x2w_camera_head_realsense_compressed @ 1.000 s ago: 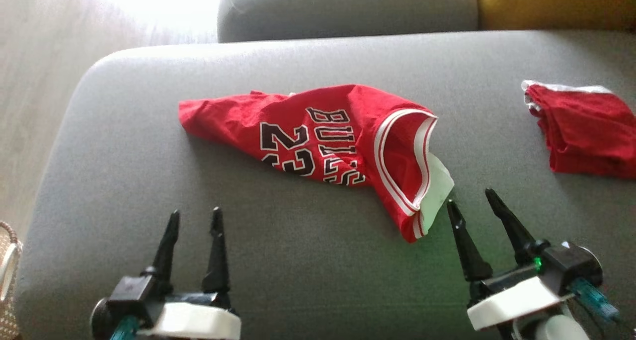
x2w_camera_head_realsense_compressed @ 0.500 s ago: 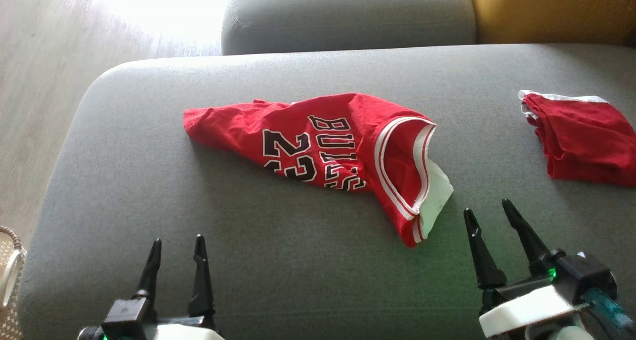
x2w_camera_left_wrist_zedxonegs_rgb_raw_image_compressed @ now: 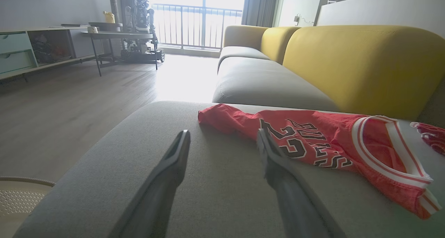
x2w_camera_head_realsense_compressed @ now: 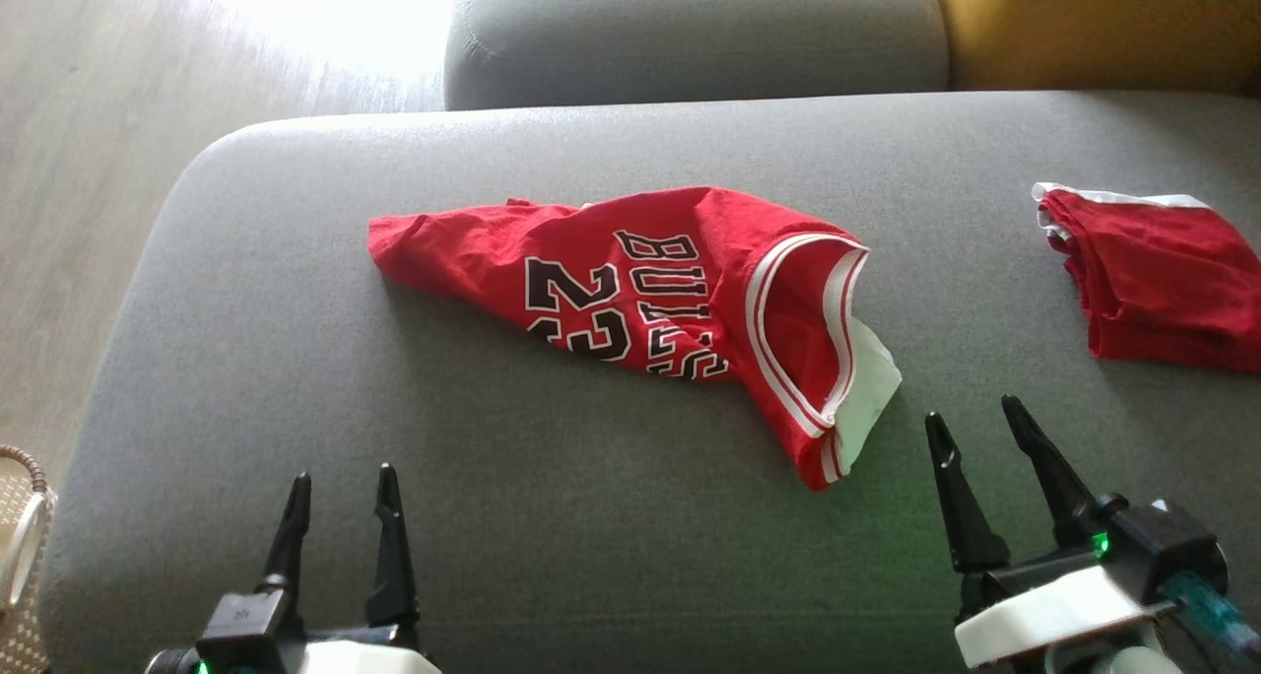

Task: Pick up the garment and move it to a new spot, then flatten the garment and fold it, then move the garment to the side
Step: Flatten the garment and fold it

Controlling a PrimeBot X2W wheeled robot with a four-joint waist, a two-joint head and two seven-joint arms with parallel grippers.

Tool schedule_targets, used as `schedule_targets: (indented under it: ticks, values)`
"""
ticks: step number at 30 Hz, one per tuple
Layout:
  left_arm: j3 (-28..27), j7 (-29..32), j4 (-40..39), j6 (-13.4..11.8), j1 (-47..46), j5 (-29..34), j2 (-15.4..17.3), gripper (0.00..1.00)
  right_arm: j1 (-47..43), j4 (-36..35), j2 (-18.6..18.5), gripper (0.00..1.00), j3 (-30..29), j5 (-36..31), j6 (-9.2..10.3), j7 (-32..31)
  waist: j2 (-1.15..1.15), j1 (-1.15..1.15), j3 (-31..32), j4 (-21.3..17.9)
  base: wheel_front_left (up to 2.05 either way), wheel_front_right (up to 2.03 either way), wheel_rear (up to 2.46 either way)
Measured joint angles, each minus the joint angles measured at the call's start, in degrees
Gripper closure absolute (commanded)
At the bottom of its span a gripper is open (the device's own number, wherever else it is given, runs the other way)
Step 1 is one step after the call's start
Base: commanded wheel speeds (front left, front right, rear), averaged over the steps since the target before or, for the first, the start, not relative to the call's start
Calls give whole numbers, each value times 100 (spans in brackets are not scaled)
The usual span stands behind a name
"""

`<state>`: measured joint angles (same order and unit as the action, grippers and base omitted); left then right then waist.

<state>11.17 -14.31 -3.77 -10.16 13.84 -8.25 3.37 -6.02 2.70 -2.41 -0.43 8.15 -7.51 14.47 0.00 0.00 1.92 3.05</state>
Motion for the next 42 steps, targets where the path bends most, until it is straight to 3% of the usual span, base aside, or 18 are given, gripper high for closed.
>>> schedule_targets:
  ticks: [8,17,21,23,31,35,42]
  values:
    - [9,0,9,-41,-1,-59,-1,0,-47,3,0,0,-9,12,0,0,0,0,22,-10,0,0,0]
    - [226,0,131,-27,-12,-628,-1,0,-37,2,1,0,-20,57,0,0,0,0,-55,-141,0,0,0]
    - [1068,1,873,435,-438,-1042,-2,0,24,-25,4,0,-67,100,0,0,0,0,-189,-367,0,0,0]
    - [1416,3,1432,636,-821,-1071,-5,0,121,-24,7,0,-82,444,0,0,0,0,-274,-478,0,0,0]
    - [2432,237,2751,1173,-2573,-1177,-29,0,734,-137,10,0,-124,576,0,0,0,2,-896,-949,0,0,0]
    - [2904,425,3162,1276,-3079,-1341,-27,0,787,-158,9,0,-194,662,0,0,0,2,-1198,-1202,0,0,0]
    - [3430,446,3483,1198,-3689,-1583,-32,0,951,-171,9,0,-197,760,0,0,0,1,-1620,-1591,0,0,0]
